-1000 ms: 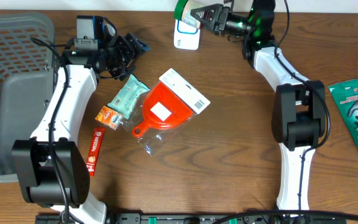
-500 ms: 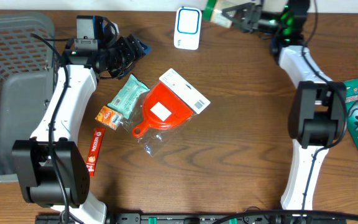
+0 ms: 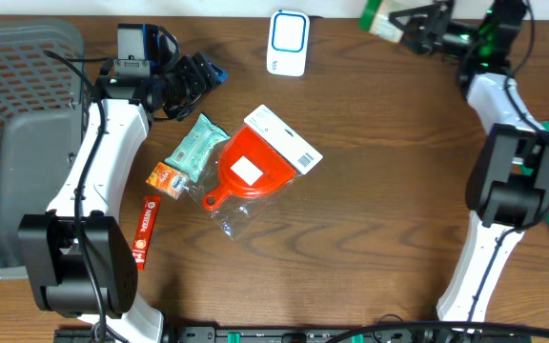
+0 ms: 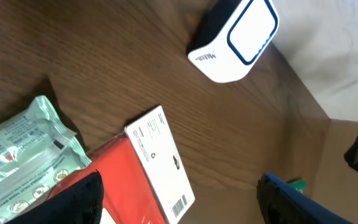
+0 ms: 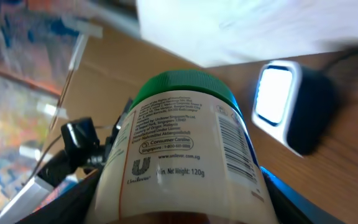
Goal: Scan the item barcode
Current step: 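Carry the green-lidded jar right past the scanner with the right gripper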
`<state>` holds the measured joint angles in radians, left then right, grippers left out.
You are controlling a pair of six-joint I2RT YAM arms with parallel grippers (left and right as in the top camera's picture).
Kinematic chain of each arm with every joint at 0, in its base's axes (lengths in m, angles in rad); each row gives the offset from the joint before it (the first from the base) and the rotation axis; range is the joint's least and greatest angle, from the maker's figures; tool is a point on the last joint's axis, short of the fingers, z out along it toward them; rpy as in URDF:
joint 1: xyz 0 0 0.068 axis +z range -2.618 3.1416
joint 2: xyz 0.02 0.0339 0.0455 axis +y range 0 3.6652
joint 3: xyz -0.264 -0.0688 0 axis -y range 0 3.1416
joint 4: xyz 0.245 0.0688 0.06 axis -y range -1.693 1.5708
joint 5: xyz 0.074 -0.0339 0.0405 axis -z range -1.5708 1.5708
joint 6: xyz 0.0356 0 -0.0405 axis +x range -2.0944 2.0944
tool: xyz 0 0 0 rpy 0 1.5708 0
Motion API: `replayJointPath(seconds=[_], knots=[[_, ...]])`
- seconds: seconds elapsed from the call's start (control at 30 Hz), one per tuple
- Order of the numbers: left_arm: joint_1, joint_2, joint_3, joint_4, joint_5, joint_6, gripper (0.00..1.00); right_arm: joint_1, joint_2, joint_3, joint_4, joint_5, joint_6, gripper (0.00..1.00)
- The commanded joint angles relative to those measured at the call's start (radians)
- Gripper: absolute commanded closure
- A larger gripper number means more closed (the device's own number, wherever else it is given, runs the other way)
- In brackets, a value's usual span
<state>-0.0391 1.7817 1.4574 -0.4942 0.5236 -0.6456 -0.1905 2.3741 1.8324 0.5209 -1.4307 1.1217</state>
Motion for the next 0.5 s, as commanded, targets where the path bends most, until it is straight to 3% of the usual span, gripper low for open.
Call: replayJointPath(seconds=[0.0,0.13,0.27,0.37,0.47], knots=[[0.006,-0.016,0.016,0.006,-0.021,0.025,0.22,-0.066,-0.041,0.023,0.024,-0.06,0.067,0.98],[0.006,-0.016,0.016,0.009,-0.04,0.025,0.22,-0.093,-0.069,0.023,0.266,-0.13,0.273,0.99],[0.006,-0.016,0.016,0.009,-0.046,0.025,0.22,-0.113,-0.121,0.023,0.722,-0.13,0.657,0.98],[0.005,-0.016,0.016,0.009,-0.045,0.025,0.22,-0.136,-0.161,0.023,0.944,-0.126,0.876,0.98],[0.005,-0.016,0.016,0.009,-0.045,0.025,0.22,-0.158,-0.202,0.012,1.032,-0.129,0.929,0.98]])
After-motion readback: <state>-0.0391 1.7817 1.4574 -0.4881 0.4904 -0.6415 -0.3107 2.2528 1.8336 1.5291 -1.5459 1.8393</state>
